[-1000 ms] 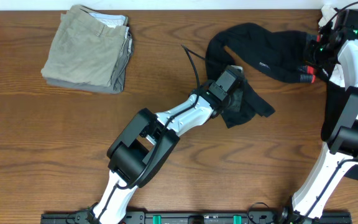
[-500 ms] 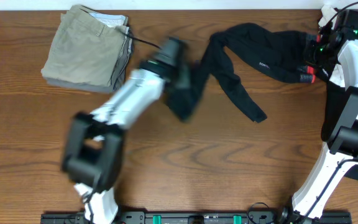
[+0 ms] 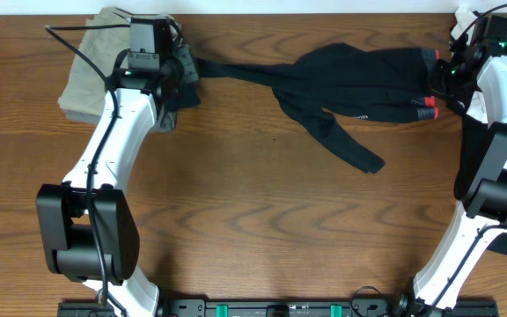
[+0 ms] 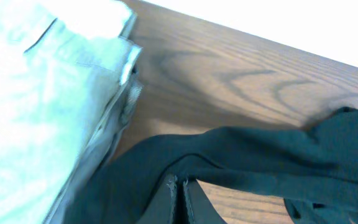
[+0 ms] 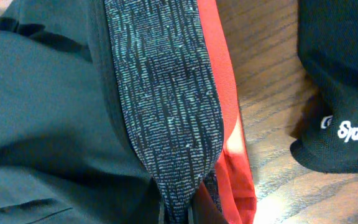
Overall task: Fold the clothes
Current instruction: 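Pull the pants leg left with left gripper, stretching pants across table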
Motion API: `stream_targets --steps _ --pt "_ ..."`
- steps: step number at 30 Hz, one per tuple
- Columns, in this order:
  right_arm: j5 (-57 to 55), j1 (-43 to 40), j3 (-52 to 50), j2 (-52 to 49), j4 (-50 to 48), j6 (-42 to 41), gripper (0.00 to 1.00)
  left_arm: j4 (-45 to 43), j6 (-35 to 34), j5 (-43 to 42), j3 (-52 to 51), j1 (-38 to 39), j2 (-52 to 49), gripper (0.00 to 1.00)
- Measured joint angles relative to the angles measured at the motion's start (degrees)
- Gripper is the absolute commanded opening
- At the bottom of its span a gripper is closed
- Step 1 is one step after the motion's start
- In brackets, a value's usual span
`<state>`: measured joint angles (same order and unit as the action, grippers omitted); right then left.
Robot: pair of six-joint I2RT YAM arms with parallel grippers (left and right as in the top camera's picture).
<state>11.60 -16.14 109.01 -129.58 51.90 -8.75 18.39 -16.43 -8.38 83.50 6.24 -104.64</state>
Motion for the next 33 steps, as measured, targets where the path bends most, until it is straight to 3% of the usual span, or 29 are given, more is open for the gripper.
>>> stream_targets --steps 16,23,28,33 --pt "0.42 -0.39 0.0 0.0 -0.02 1.62 0.01 1.27 2.99 0.0 0.0 1.64 0.0 0.06" --pt "1.77 -0.79 0.22 0.0 -9.14 2.58 0.01 1.31 3.02 0.74 0.0 1.64 0.0 0.06" --pt "4.55 -0.79 5.07 -0.02 -10.78 3.37 0.01 0.66 3.06 3.06 0.0 1.64 0.0 0.06" --pt "5.64 -0.92 13.84 0.0 -3.67 4.04 0.01 0.7 3.23 4.59 0.0 1.18 0.85 0.06"
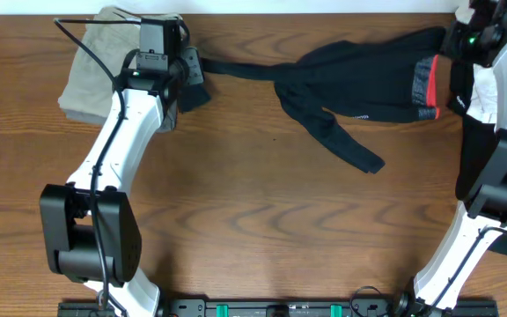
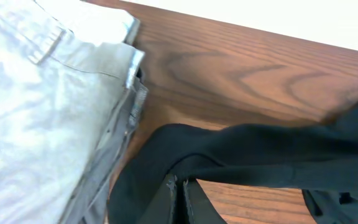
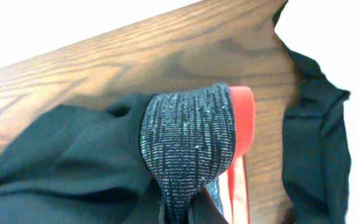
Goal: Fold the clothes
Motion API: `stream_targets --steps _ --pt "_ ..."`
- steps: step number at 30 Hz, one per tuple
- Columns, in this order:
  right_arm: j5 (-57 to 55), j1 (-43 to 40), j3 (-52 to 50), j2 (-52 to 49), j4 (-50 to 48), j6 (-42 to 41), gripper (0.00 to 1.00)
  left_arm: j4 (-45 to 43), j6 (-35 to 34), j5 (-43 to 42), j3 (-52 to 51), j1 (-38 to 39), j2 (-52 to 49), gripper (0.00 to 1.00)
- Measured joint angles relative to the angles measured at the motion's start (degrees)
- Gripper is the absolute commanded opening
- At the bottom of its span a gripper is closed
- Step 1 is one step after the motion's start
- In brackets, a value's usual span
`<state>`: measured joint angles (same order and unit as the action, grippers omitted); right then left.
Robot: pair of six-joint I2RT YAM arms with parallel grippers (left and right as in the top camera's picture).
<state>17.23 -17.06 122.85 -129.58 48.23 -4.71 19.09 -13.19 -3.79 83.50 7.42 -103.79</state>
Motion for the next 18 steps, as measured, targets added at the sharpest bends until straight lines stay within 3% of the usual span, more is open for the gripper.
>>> stream_targets --steps 9,18 --pt "0.85 -2.12 6.49 3.37 12.26 1.33 0.01 2.27 0.85 1.42 0.02 -3.67 11.34 0.06" --pt "1.27 -6.21 7.04 16.63 20.76 1.55 0.01 6.54 3.19 1.64 0.11 -4.22 19.63 0.06"
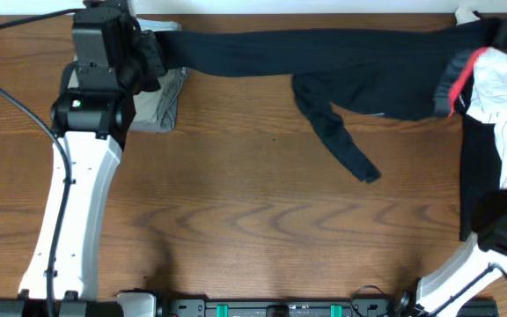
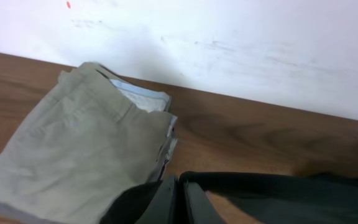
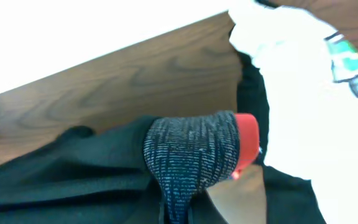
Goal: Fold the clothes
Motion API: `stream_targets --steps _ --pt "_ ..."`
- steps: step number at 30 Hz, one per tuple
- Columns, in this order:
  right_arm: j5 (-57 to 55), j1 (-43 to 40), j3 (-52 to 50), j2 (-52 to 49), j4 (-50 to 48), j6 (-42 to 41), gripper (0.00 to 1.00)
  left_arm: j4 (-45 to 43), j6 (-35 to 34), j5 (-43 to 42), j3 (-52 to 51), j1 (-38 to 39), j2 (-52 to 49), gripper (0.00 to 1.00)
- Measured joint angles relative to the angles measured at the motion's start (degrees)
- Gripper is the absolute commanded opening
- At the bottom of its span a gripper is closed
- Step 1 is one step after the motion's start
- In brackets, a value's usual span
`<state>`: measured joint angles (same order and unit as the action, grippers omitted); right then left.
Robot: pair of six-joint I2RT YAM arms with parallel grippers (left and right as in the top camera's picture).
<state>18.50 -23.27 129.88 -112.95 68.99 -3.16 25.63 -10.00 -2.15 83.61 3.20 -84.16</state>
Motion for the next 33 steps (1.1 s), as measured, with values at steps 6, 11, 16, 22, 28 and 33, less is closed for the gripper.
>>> stream_targets --steps 6,11,16,22,28,33 --pt "-0.22 -1.88 0.61 8.61 5.95 0.28 0.01 2.73 0.83 0.0 0.0 0.0 4.31 0.06" --pt "-1.11 -2.23 0.61 13.6 10.25 0.48 0.01 5.73 1.51 1.57 0.0 0.0 10.54 0.06" --pt "-1.66 -2.23 0.63 18.64 16.06 1.14 0.01 10.91 2.01 3.91 0.09 0.0 17.14 0.06" --pt "-3.98 -2.23 0.68 23.78 22.56 1.6 0.01 15.54 2.4 4.85 0.55 -0.04 18.73 0.06" --pt "-6.08 -2.23 0.66 22.47 22.77 2.12 0.01 15.08 2.38 5.18 0.57 -0.04 11.61 0.06" --pt "-6.47 -2.21 -0.09 16.11 20.26 2.19 0.01 12.33 2.4 5.14 0.57 -0.02 1.6 0.06"
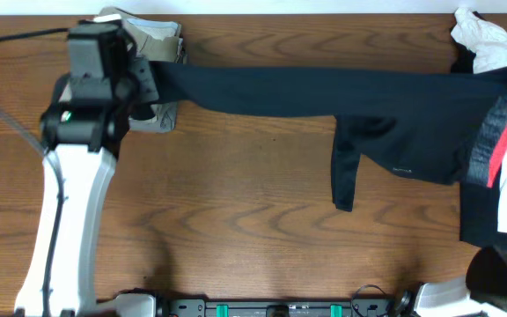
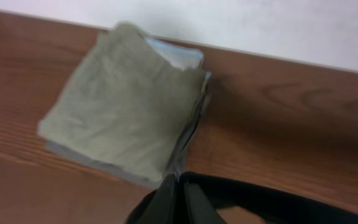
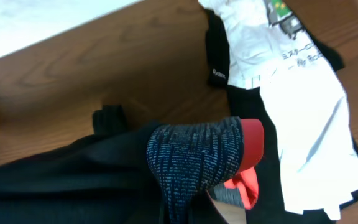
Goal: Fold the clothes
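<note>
Black pants (image 1: 324,88) hang stretched in a long band across the table. The left gripper (image 1: 145,84) is shut on a leg end (image 2: 241,193) at the left; in the left wrist view the fingers (image 2: 179,190) pinch black cloth. At the right, the right gripper (image 3: 180,208) is shut on the grey-and-red waistband (image 3: 197,155), which shows in the overhead view by the right edge as the waistband (image 1: 493,141). The right gripper itself is outside the overhead view. The other leg (image 1: 345,180) dangles loose below the band.
A folded stack of khaki trousers (image 2: 123,106) lies at the back left, partly under the left arm, seen from overhead as the khaki stack (image 1: 157,40). A white printed garment (image 3: 291,93) and dark clothes lie at the far right; the white heap (image 1: 481,31) sits in the back right corner.
Both grippers have come toward the front of the table with the pants still stretched between them. The loose leg now hangs further right and straighter down.
The pants first lay bunched along the back of the table, each gripper shut on one end. Then the ends were a little farther apart. Later the pants were lifted and pulled taut along the back edge, and now they hang further forward.
</note>
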Motion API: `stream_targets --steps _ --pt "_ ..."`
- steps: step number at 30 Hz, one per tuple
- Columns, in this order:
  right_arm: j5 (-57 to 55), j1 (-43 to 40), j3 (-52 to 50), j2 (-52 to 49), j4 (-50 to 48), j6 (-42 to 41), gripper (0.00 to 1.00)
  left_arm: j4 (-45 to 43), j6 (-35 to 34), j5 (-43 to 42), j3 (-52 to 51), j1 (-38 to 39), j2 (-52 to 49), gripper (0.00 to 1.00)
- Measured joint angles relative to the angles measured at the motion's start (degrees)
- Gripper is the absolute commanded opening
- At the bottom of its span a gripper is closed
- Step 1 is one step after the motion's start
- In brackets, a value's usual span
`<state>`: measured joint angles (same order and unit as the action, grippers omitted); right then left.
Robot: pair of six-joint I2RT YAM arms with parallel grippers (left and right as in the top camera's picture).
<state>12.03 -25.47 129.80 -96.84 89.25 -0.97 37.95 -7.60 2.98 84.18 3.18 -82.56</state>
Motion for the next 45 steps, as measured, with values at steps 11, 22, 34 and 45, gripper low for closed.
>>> stream_targets --steps 11,22,34,45 --pt "1.11 0.76 -2.03 -21.59 -12.87 0.17 0.01 -17.4 0.15 -0.04 -0.02 1.05 -15.63 0.06" --pt "2.14 3.45 -2.14 -35.39 -31.21 0.22 0.01 -35.85 0.13 0.04 0.0 5.25 -28.44 0.06" --pt "-0.31 9.11 -2.16 -44.37 -50.53 -2.86 0.1 -51.63 0.11 1.53 0.0 5.46 -38.51 0.06" --pt "-1.7 10.47 -1.01 -47.91 -63.06 -9.35 0.99 -56.41 -0.09 7.96 1.03 5.05 -42.38 0.98"
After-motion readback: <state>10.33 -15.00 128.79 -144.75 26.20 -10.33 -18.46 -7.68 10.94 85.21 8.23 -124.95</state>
